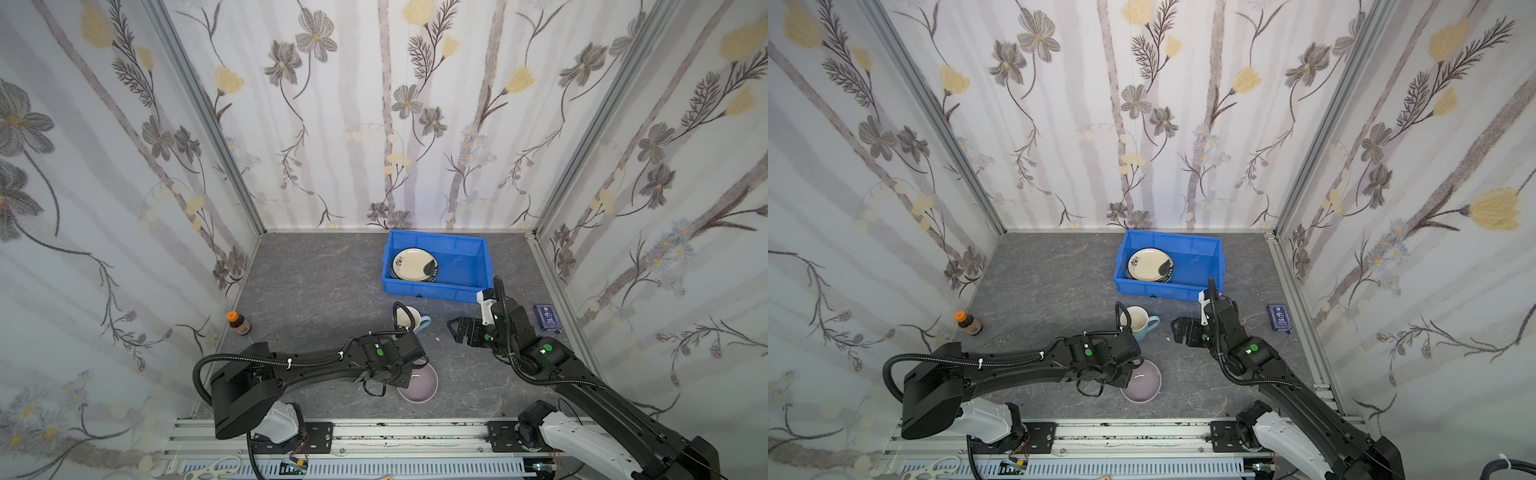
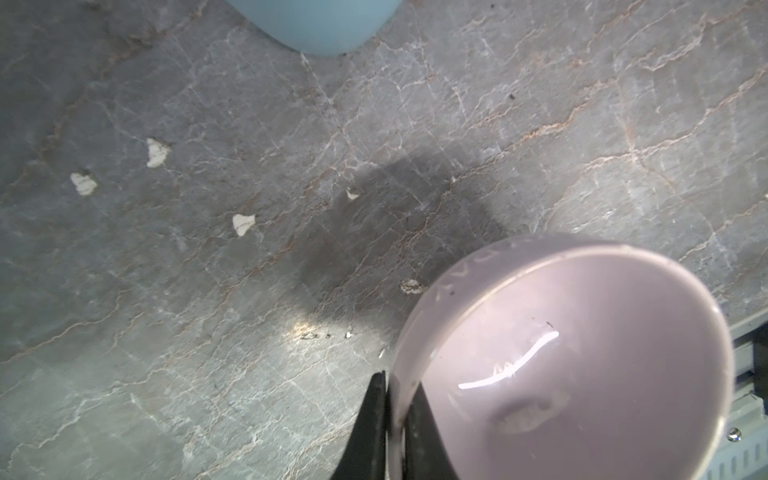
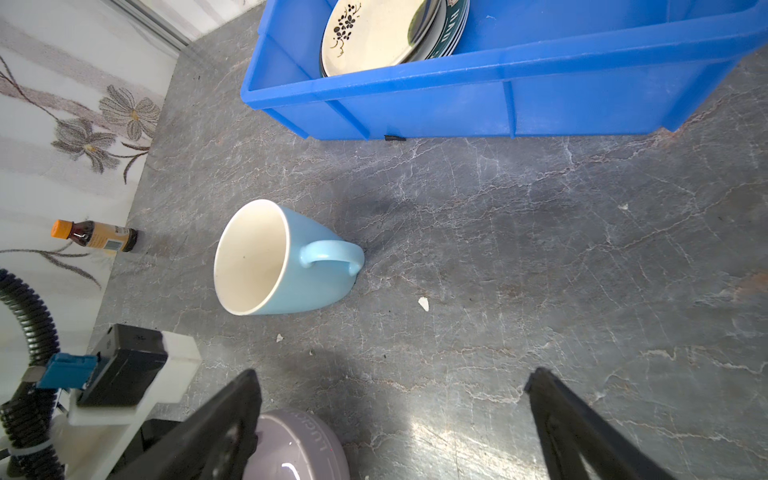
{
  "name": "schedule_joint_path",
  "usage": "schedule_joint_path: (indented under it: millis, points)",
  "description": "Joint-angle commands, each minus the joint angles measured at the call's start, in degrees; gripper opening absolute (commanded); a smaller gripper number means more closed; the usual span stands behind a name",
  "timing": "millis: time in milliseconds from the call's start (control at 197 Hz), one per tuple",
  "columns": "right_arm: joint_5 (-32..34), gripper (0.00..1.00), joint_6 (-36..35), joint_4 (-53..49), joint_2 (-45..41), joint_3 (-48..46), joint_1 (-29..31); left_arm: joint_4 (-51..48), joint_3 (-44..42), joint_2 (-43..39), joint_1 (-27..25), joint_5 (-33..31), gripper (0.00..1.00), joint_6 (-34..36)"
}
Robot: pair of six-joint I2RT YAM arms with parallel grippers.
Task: Place the mixed dishes into the plastic bin
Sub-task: 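Close the left gripper on the lilac bowl rim, then lift the lilac bowl and carry it over the blue bin with left gripper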
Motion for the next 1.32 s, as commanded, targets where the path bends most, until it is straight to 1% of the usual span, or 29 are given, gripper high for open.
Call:
schedule_joint_path:
  millis: [0,86,203,401,518,716,873,990,1021,1163,1315]
  points:
    - [1.29,1.00,0.22,0.81,-0.18,-0.29,-0.06,-0.89,0.61,0.33,-0.28,-0.78,0.07,-0.01]
    - [1.22,1.00,0.18,0.85,-0.47,-0.40,-0.06,-0.87,0.58,0.89,-0.39,-0.70,0.02,-0.19]
    - [1.46,1.00,0.03,0.74,-1.22,-0.81,-0.06,-1.23,1.56,1.62,-1.10,-0.34,0.00,-0.28]
    - [2.32,1.00,-0.35,0.45,-2.59,-0.83,-0.32,-5.35,5.78,0.89,-2.64,-1.74,0.00,0.49]
    - [2.51,1.00,-0.76,0.11,-3.24,-0.28,-0.74,-8.72,8.85,-0.65,-2.66,-2.90,0.00,1.71]
    - [2.20,1.00,-1.61,-0.41,-3.87,0.85,-2.13,-16.05,17.95,-1.19,-1.64,-6.99,0.02,6.07]
    - [1.41,1.00,-2.67,-0.98,-4.05,2.37,-3.76,-19.67,26.39,0.92,1.67,-7.47,0.03,10.40]
    - [0.77,1.00,-3.66,-1.20,-3.88,3.57,-5.27,-22.05,31.47,3.57,5.60,-7.40,0.03,13.88]
    - [0.69,1.00,-3.91,-1.35,-3.85,3.84,-5.64,-22.56,34.38,4.35,6.72,-7.28,0.03,14.77]
    - [-0.21,1.00,-4.76,-1.20,-3.09,4.97,-6.97,-25.21,42.77,9.40,12.42,-7.04,0.03,19.07]
    - [-0.62,1.00,-5.07,-0.29,-1.78,5.40,-7.59,-27.76,54.33,17.60,17.74,-5.62,0.03,23.16]
